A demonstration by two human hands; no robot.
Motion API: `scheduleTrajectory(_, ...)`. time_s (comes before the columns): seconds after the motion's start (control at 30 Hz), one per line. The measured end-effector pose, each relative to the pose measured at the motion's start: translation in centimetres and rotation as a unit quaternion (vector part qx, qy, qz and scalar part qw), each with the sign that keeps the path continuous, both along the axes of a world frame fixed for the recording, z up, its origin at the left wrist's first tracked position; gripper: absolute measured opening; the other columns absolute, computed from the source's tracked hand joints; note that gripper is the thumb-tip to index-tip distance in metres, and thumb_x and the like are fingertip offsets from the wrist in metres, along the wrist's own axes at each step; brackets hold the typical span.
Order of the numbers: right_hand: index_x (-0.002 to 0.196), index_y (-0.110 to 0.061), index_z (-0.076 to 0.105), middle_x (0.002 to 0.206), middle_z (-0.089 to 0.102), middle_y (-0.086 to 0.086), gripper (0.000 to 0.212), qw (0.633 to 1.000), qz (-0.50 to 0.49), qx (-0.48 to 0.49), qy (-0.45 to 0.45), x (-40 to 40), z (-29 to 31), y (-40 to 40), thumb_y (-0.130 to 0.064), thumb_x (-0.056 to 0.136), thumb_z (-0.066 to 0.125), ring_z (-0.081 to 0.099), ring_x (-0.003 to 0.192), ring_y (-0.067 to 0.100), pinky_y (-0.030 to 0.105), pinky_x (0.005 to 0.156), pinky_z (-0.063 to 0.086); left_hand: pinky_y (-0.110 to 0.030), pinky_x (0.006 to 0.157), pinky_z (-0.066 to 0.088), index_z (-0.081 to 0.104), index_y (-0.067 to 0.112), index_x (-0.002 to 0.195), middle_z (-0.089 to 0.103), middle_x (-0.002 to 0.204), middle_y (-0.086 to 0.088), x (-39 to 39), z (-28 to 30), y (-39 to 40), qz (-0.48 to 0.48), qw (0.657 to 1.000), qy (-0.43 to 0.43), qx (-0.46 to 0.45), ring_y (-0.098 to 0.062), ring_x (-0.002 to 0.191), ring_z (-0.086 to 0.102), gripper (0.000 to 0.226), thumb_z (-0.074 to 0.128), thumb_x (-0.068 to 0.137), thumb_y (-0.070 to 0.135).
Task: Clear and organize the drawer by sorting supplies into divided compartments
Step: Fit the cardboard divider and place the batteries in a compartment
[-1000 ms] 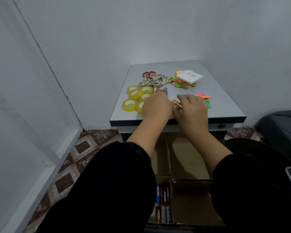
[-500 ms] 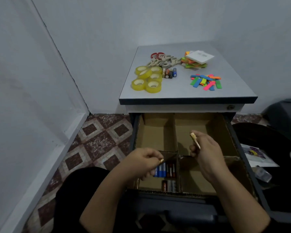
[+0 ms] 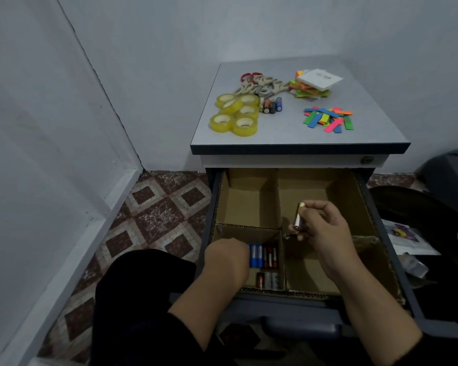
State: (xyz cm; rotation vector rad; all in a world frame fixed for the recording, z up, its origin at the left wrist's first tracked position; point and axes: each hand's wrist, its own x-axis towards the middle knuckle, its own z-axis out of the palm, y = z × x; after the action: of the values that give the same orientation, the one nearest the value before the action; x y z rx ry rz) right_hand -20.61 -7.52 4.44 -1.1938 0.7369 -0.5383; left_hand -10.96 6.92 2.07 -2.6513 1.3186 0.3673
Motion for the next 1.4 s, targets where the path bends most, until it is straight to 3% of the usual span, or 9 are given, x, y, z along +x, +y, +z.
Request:
scheduleTrajectory(0.13,0.103,-0.016,0.059,0.088,0.064,0.008,0.014,1.0,0.01,-0.004,-0.003,-0.2,-0.1,0.1,-0.009,0.09,0.061,0.07,0.075,0.023,0.023,0.053,0.051,-0.031,0.088,0.047,0.06,0.005,0.111,0.06,0.119,-0.01,0.1,-0.4,-0.6,0.02,0.997,0.023,0.075,-0.023,0.109,0.058,0.027,0.04,0.095,0.001)
scheduleTrajectory(0.3,0.103,-0.018,0.06,0.087,0.068,0.012,0.02,0.999,0.043,-0.032,0.002,-0.4,0.1,0.5,-0.007,0.087,0.064,0.071,0.075,0.022,0.023,0.055,0.054,-0.033,0.083,0.046,0.06,0.005,0.113,0.061,0.116,-0.012,-0.2,0.1,-0.5,0.047,0.998,0.02,0.038,-0.028,0.108,0.059,0.025,0.045,0.093,0.006)
scheduleTrajectory(0.43,0.106,-0.019,0.063,0.095,0.065,0.022,0.023,0.995,0.073,-0.06,0.026,-0.4,0.0,0.8,-0.007,0.086,0.064,0.07,0.084,0.028,0.022,0.059,0.055,-0.03,0.078,0.048,0.062,0.004,0.101,0.064,0.103,-0.011,1.0,0.8,0.0,0.087,0.985,0.144,-0.034,-0.024,0.098,0.062,0.015,0.049,0.093,0.009)
scheduleTrajectory(0.5,0.102,-0.019,0.065,0.091,0.063,0.019,0.02,0.992,0.092,-0.081,0.04,-0.3,0.2,1.2,-0.007,0.086,0.064,0.07,0.08,0.024,0.023,0.061,0.056,-0.03,0.069,0.052,0.063,0.011,0.095,0.065,0.089,-0.006,1.7,1.9,0.5,0.167,0.948,0.229,-0.148,-0.019,0.08,0.064,0.013,0.054,0.095,0.02)
scheduleTrajectory(0.6,0.094,-0.026,0.062,0.086,0.063,0.001,0.016,0.962,0.152,-0.181,0.138,0.3,0.7,2.6,-0.014,0.086,0.067,0.067,0.076,0.015,0.029,0.066,0.058,-0.022,0.05,0.045,0.062,0.017,0.085,0.065,0.071,-0.004,2.9,2.8,1.5,0.258,0.841,0.299,-0.37,-0.01,0.054,0.058,0.009,0.058,0.093,0.019)
scheduleTrajectory(0.73,0.097,-0.028,0.06,0.09,0.059,-0.007,0.013,0.846,0.312,-0.318,0.295,2.3,0.7,5.3,-0.021,0.087,0.065,0.063,0.078,0.009,0.028,0.068,0.057,-0.021,0.041,0.042,0.06,0.006,0.082,0.062,0.061,-0.008,4.3,2.8,2.0,0.324,0.698,0.362,-0.526,-0.01,0.043,0.052,0.012,0.058,0.093,0.008)
scheduleTrajectory(0.8,0.101,-0.022,0.062,0.092,0.061,-0.004,0.015,0.808,0.346,-0.345,0.329,3.8,0.2,6.2,-0.018,0.087,0.063,0.064,0.079,0.013,0.029,0.071,0.057,-0.022,0.041,0.043,0.059,0.006,0.081,0.062,0.061,-0.009,4.6,2.7,2.0,0.337,0.667,0.372,-0.551,-0.012,0.044,0.052,0.012,0.057,0.093,0.007)
scheduleTrajectory(1.1,0.113,-0.01,0.064,0.11,0.066,0.009,0.025,0.739,0.414,-0.344,0.406,7.4,-3.9,7.2,-0.017,0.089,0.061,0.064,0.098,0.023,0.031,0.08,0.053,-0.022,0.04,0.043,0.058,0.009,0.079,0.061,0.058,-0.006,4.5,2.8,2.1,0.327,0.647,0.382,-0.574,-0.011,0.042,0.052,0.015,0.057,0.094,0.006)
scheduleTrajectory(1.4,0.11,-0.006,0.065,0.105,0.068,0.012,0.025,0.722,0.419,-0.341,0.432,7.2,-5.3,6.6,-0.009,0.085,0.065,0.067,0.096,0.025,0.032,0.079,0.054,-0.021,0.039,0.042,0.057,0.007,0.08,0.061,0.059,-0.006,4.4,2.8,1.7,0.325,0.65,0.389,-0.566,-0.009,0.04,0.051,0.014,0.056,0.094,0.007)
